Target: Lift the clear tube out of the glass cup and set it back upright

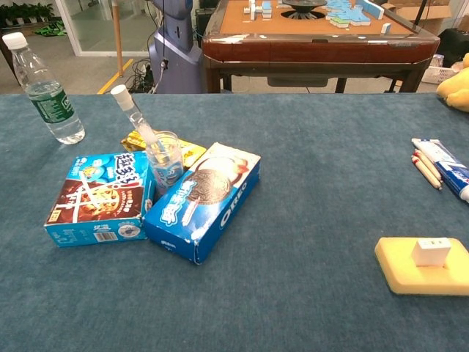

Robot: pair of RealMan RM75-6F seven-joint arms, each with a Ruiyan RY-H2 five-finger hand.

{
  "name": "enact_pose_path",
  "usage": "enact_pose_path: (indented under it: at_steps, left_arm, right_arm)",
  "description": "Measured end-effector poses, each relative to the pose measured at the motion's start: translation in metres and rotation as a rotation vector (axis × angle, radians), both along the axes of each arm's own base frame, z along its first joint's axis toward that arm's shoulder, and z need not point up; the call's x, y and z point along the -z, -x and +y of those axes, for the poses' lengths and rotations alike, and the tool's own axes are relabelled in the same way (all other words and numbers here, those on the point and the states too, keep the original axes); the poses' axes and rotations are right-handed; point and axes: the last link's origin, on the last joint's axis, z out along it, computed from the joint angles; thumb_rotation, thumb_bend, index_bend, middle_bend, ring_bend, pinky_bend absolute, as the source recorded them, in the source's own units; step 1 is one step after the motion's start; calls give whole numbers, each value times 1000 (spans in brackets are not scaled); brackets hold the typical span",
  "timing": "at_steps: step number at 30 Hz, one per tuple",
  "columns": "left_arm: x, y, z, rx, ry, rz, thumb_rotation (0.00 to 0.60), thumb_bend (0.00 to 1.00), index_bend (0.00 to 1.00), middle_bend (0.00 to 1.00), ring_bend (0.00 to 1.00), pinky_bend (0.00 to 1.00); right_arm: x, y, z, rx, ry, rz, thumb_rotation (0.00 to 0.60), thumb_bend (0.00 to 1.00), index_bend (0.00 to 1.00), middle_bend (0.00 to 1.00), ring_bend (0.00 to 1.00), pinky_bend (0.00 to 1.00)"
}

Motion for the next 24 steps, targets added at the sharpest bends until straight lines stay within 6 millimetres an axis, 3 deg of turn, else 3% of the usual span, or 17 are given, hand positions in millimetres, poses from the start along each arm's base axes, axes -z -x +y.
enact_pose_path:
  at_steps: [4,7,18,24]
  left_arm:
    - [8,-5,15,-19,74,-35,600,63,101,127,28,363]
    - [16,-10,28,-39,144,-64,600,56,91,14,0,234]
    - [36,-35,89,-52,228,-199,600,21,146,0,0,11]
    - [44,-48,109,-56,246,-228,600,12,180,0,0,0]
  right_arm:
    - [-4,0,1,-7,14,-3,600,10,526,321,268,503]
    - [-6,0,2,-8,20,-4,600,11,526,321,268,502]
    - [-12,1,1,-4,37,-14,600,10,526,321,268,502]
    - [-15,1,1,-3,45,-22,600,11,526,321,268,502]
